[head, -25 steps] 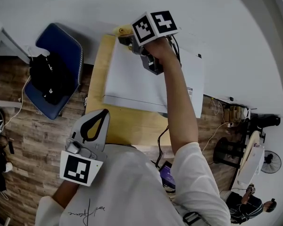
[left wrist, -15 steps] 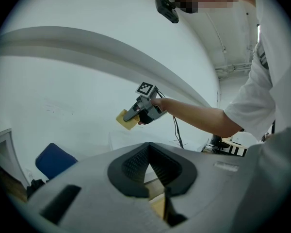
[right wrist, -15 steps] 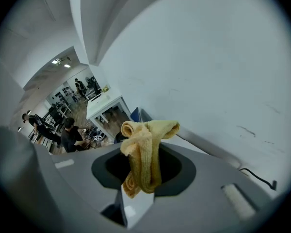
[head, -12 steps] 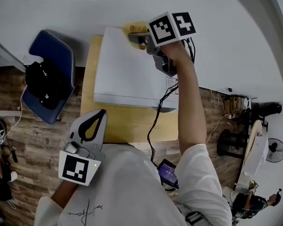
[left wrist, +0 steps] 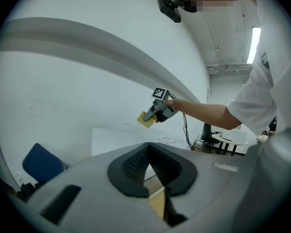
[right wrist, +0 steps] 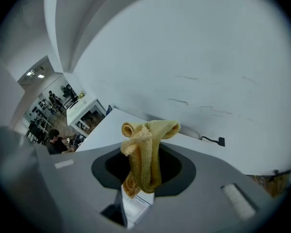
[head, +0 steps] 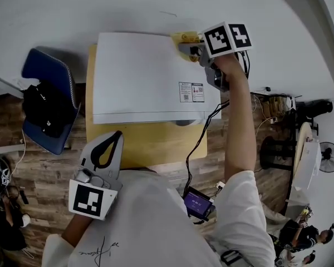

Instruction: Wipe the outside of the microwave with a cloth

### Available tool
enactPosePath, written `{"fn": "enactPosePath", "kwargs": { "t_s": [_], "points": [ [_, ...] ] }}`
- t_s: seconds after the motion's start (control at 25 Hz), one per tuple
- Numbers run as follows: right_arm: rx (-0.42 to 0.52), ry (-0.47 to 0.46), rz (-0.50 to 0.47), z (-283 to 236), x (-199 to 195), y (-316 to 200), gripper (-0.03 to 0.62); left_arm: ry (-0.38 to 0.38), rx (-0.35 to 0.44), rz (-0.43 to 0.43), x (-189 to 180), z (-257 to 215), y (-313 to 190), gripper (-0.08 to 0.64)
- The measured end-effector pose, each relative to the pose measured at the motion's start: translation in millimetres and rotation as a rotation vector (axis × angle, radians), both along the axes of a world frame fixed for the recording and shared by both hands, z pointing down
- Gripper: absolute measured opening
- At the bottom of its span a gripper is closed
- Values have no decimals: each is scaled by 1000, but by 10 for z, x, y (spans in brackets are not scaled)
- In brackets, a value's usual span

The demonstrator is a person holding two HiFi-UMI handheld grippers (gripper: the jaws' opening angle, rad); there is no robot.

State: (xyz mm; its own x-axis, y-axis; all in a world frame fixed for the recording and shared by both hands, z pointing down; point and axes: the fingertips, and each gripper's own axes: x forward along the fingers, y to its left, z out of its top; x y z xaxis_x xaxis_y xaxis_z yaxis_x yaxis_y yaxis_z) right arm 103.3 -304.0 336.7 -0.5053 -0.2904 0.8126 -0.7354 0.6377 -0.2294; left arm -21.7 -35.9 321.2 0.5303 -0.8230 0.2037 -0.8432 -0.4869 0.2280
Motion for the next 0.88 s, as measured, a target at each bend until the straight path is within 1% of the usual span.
{"fn": "enactPosePath", "kwargs": {
  "t_s": [0.08,0.24,0.36,0.44,0.56,0.72,0.8,0.88],
  "points": [
    [0,19,42,20,276,-25,124,0,-9,8,46,8,-9,-8],
    [22,93,139,63,844,-112,124,-9,-8,32,130,10,-43,-8],
    [27,111,199,112,1176,-137,123,-13,-5,33,174,24,-67,-8],
    [31,135,227,165,1349,-152,123,-12,-16,25,191,46,-73,-8],
    [50,208,266,243,1570,-192,123,-32,-19,33,195,65,-88,-8],
    [72,353,286,387,1773,-192,121,-30,9,20,202,-7,-105,-8],
    [65,384,276,478,1777,-166,121,-31,6,18,214,-8,-106,-8],
    [64,382,277,521,1754,-147,120,-31,-1,16,227,-5,-108,-8]
  ]
}}
